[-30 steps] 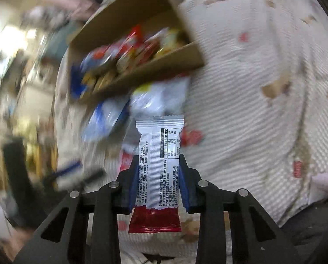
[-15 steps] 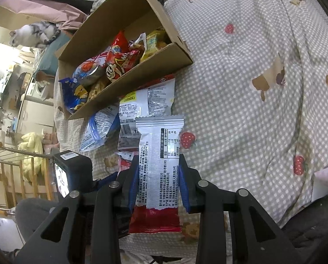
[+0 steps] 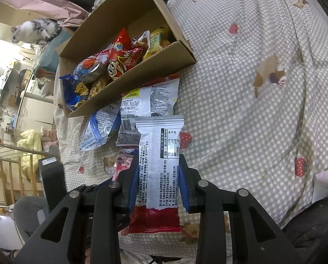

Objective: Organize snacks
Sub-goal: 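Lift the pink pack and white-red bar and carry both over the box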

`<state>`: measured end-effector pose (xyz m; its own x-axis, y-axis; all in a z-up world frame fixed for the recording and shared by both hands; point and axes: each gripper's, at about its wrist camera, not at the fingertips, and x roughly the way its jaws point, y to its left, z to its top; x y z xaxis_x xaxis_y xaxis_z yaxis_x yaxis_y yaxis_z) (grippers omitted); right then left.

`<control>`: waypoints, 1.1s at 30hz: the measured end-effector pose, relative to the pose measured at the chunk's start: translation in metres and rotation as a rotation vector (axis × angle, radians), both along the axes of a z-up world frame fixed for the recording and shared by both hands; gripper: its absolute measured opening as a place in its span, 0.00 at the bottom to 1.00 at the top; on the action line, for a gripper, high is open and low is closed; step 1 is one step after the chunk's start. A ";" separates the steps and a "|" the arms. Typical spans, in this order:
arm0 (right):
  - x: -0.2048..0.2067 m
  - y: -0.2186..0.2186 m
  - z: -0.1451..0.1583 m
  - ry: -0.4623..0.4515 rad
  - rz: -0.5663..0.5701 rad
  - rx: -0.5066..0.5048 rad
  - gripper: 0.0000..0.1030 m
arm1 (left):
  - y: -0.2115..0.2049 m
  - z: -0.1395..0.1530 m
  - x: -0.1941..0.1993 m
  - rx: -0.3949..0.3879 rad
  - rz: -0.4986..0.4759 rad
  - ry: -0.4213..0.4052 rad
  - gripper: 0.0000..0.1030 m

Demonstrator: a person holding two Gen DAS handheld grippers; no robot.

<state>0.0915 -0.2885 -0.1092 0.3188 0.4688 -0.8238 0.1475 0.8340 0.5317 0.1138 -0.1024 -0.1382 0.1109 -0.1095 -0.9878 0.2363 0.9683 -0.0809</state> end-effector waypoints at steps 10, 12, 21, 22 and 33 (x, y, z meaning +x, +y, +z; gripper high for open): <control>-0.005 -0.005 0.008 -0.035 -0.001 0.019 0.32 | 0.033 0.057 -0.013 -0.043 0.053 -0.103 0.53; -0.005 -0.007 0.011 -0.044 -0.007 0.025 0.32 | 0.040 0.059 -0.015 -0.036 0.057 -0.112 0.50; -0.011 -0.019 0.013 -0.051 -0.036 0.033 0.32 | 0.042 0.044 -0.031 -0.019 0.058 -0.069 0.10; -0.011 -0.019 0.013 -0.051 -0.039 0.032 0.32 | 0.044 0.045 -0.032 -0.030 0.064 -0.071 0.10; -0.008 -0.014 0.011 -0.032 -0.033 0.032 0.32 | 0.063 0.042 -0.021 -0.039 0.172 -0.092 0.52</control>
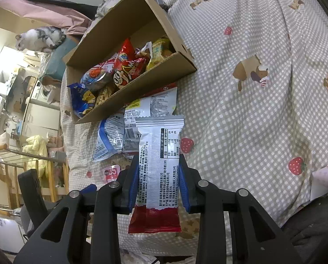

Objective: Organize snacks
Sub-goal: 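Lift the pink pack and white-red bar and carry both over the box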

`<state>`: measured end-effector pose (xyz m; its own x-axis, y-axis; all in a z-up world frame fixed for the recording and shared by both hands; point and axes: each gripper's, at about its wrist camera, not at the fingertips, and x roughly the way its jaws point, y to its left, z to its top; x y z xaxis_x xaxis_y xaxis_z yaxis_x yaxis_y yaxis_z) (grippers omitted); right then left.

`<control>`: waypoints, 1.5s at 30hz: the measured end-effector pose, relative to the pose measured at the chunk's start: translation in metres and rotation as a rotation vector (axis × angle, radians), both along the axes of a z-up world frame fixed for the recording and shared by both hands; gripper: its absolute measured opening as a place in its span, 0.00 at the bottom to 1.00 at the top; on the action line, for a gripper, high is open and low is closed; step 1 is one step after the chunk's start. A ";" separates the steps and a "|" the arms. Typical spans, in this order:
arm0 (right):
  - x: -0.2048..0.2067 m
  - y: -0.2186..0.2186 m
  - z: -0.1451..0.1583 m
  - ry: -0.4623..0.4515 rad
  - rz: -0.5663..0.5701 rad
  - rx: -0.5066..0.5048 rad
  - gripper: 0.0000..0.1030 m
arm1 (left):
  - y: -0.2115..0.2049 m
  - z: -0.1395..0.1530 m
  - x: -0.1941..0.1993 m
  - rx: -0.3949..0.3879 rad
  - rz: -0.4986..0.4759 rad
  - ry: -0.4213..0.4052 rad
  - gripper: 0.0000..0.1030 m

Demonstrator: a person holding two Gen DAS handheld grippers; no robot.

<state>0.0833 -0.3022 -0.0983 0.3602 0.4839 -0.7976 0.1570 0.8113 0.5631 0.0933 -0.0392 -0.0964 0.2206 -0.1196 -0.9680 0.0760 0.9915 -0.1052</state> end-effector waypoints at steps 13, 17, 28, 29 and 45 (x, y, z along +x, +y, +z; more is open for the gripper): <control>0.004 0.011 -0.005 0.016 0.029 -0.012 0.32 | -0.021 -0.059 0.019 0.176 0.007 0.148 0.59; 0.002 0.008 -0.005 0.019 0.023 -0.014 0.32 | -0.013 -0.059 0.015 0.139 0.026 0.141 0.52; 0.002 0.010 0.000 0.000 0.033 -0.007 0.32 | 0.044 0.006 0.000 0.093 0.066 0.010 0.52; 0.002 0.010 0.001 -0.005 0.031 -0.004 0.32 | 0.049 0.013 -0.001 0.089 0.071 -0.006 0.52; 0.025 0.008 0.062 -0.270 0.061 -0.035 0.32 | 0.045 0.107 0.054 0.008 0.104 -0.303 0.52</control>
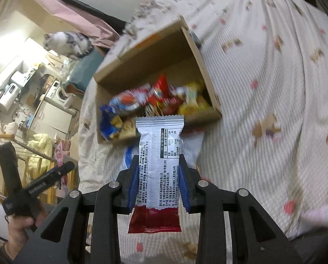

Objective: Organize snacks
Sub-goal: 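Lift the pink pack and white-red bar and carry both over the box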

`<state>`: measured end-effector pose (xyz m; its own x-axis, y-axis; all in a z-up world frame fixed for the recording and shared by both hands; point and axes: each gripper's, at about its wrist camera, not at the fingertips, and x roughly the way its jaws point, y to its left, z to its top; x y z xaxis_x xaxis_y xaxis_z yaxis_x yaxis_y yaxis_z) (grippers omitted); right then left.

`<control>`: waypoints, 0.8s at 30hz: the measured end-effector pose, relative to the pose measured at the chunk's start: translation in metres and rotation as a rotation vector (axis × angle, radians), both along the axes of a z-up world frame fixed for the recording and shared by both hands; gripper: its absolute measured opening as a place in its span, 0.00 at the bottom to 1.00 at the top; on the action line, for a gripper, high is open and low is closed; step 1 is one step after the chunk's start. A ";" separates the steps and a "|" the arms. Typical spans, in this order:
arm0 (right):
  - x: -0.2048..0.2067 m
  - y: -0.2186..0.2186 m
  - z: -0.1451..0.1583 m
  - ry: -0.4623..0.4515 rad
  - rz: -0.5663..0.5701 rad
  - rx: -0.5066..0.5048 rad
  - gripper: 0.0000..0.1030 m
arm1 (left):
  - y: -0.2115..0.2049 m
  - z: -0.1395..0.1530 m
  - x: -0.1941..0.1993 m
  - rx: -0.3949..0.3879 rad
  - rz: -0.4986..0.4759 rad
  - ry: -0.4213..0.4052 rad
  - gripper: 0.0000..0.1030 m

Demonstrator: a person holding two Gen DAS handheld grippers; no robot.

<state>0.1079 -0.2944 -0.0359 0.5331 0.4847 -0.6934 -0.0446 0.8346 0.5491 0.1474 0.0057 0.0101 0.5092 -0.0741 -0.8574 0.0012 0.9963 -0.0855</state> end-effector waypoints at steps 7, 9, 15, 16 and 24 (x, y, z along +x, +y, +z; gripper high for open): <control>0.034 -0.008 0.016 -0.084 -0.003 -0.013 0.32 | -0.021 0.014 0.033 0.020 -0.057 -0.063 0.52; 0.043 -0.011 0.017 -0.089 -0.007 -0.019 0.32 | -0.027 0.012 0.044 0.021 -0.067 -0.068 0.52; 0.068 -0.010 0.010 -0.077 -0.008 -0.037 0.32 | -0.044 0.008 0.069 0.021 -0.090 -0.082 0.52; 0.072 -0.009 0.009 -0.075 -0.004 -0.039 0.32 | -0.046 0.007 0.073 0.020 -0.092 -0.081 0.52; 0.101 0.005 -0.002 -0.070 0.029 -0.083 0.32 | -0.060 -0.010 0.102 0.019 -0.097 -0.084 0.52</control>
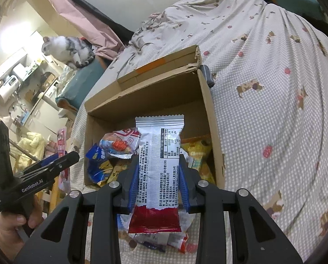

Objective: Organize snacks
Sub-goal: 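Lift the pink pack and white-red bar and carry both over the box, then lower both snacks into the box and open both tools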

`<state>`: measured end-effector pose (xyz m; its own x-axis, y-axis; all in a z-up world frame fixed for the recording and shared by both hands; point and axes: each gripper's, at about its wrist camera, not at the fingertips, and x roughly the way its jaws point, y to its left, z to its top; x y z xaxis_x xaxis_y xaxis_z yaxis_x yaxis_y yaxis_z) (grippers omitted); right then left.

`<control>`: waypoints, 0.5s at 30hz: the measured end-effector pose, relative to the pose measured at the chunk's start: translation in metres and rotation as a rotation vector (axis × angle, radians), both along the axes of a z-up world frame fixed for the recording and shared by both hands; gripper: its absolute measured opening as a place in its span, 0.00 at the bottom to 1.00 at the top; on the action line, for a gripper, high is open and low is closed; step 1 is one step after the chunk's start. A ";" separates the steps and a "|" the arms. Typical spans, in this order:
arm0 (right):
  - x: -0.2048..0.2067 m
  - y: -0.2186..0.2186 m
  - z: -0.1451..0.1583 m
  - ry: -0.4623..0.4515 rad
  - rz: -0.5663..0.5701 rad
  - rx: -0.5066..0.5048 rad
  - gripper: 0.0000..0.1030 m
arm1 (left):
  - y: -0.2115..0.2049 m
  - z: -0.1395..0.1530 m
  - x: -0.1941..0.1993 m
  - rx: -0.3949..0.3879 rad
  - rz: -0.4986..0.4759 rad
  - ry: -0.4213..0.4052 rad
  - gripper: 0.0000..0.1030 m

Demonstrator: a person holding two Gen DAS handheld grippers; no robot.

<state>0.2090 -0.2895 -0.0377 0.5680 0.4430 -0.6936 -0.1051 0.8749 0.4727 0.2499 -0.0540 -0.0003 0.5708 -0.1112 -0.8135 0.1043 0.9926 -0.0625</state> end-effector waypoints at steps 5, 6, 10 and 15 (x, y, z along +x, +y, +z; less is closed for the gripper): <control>0.015 0.003 -0.009 0.013 0.004 -0.006 0.33 | -0.003 -0.015 0.013 -0.011 -0.009 -0.020 0.52; 0.018 0.004 -0.011 0.015 0.007 -0.007 0.33 | -0.004 -0.018 0.014 -0.008 -0.012 -0.027 0.52; 0.026 0.008 -0.019 0.031 0.012 -0.012 0.33 | -0.005 -0.029 0.019 -0.008 -0.015 -0.035 0.52; 0.028 0.009 -0.025 0.050 0.012 0.009 0.33 | -0.007 -0.035 0.018 -0.018 -0.032 -0.038 0.52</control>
<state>0.2373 -0.2806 -0.0625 0.5273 0.4561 -0.7168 -0.0917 0.8693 0.4857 0.2679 -0.0608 -0.0354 0.5968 -0.1446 -0.7893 0.1388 0.9874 -0.0760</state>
